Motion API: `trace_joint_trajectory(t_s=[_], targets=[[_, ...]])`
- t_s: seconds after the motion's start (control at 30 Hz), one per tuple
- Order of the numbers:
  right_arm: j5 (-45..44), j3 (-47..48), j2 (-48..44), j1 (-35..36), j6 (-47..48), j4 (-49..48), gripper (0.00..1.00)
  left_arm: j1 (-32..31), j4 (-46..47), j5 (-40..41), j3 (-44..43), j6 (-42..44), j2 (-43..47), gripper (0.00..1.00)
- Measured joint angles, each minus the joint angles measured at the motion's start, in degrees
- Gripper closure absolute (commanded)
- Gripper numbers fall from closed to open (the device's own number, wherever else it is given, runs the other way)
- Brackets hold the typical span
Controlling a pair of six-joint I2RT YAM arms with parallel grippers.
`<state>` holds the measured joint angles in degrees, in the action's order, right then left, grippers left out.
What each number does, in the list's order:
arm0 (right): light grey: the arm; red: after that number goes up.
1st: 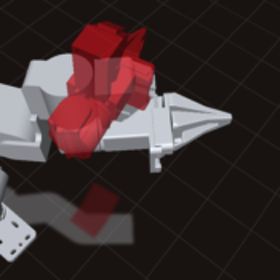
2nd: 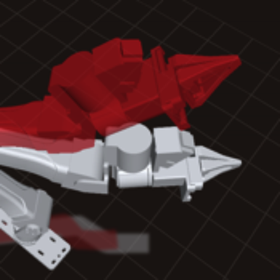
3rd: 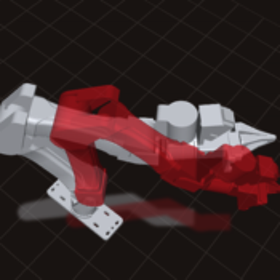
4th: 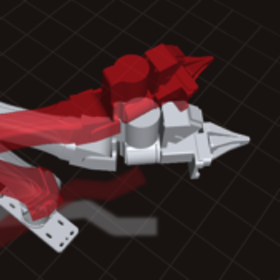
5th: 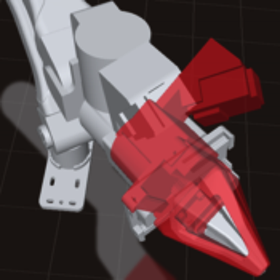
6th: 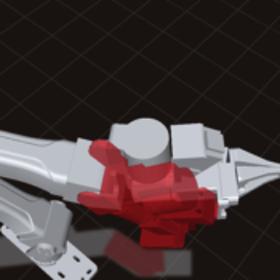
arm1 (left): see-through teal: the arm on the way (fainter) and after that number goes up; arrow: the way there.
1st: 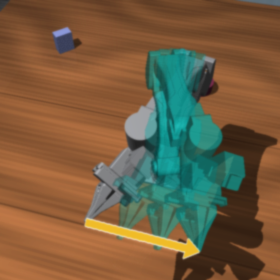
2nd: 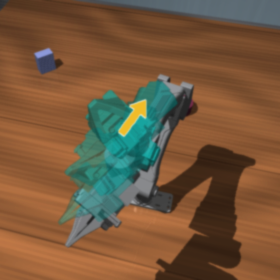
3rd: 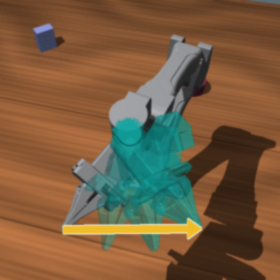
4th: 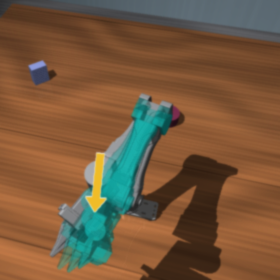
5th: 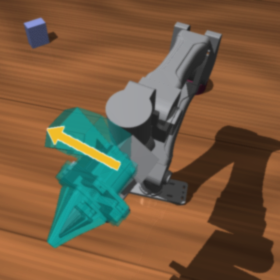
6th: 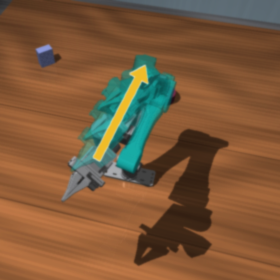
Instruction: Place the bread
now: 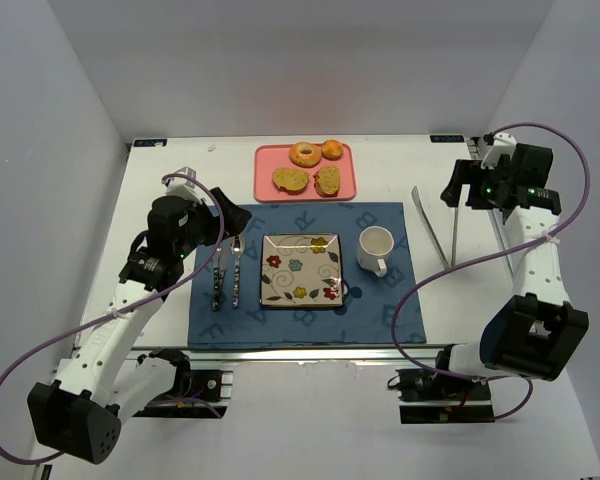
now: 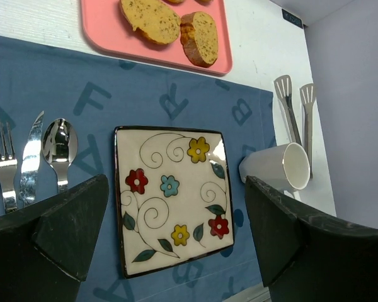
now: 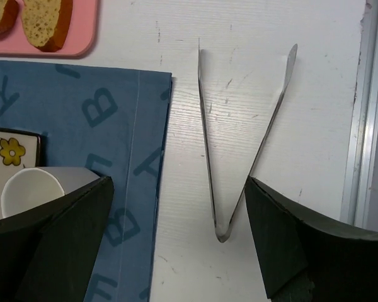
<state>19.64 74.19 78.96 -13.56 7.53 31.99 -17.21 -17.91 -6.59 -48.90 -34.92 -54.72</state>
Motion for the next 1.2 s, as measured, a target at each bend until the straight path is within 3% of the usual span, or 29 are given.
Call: trace_joint_trajectory(t_s=[0.1,0.2,0.23,0.27,0.3,0.33,0.4,0.43,0.93,1.2], targets=[[1.8,-2.3,-0.4,-0.4,3.5,-1.0,0.11,0.0,0.2,-0.1,0.0,0.0,0.0,0.02],[3.3,-6.8,-1.1,-0.9,9.2,-2.0,0.54,0.0,0.5,-0.2,0.0,0.0,0.4,0.02],[3.1,-7.8,-0.8,-1.0,10.8,-1.9,0.77,0.0,0.6,-0.2,0.2,0.0,0.7,0.02],[2.6,-8.5,0.1,-1.0,12.0,-1.8,0.83,0.0,0.6,-0.2,0.3,0.0,1.0,0.02],[2.0,-8.6,1.4,-1.0,12.6,-1.5,0.82,0.0,0.6,-0.2,0.4,0.0,1.2,0.02],[1.4,-8.7,2.7,-1.0,12.8,-1.8,0.70,0.0,0.5,-0.2,0.5,0.0,1.6,0.02],[-0.1,-9.8,5.0,-1.1,13.0,-2.6,0.36,0.0,0.5,-0.1,0.6,-0.1,2.2,0.02],[-0.7,-10.8,5.9,-1.1,13.5,-2.7,0.11,0.0,0.5,0.0,0.8,-0.1,2.7,0.02],[-12.0,-12.7,20.7,2.0,13.5,-7.1,0.11,0.0,1.1,0.0,4.5,-1.6,4.9,0.02],[-15.3,-4.7,28.8,6.0,10.0,-9.5,0.12,0.0,-0.2,0.2,4.5,-1.6,4.5,0.02]])
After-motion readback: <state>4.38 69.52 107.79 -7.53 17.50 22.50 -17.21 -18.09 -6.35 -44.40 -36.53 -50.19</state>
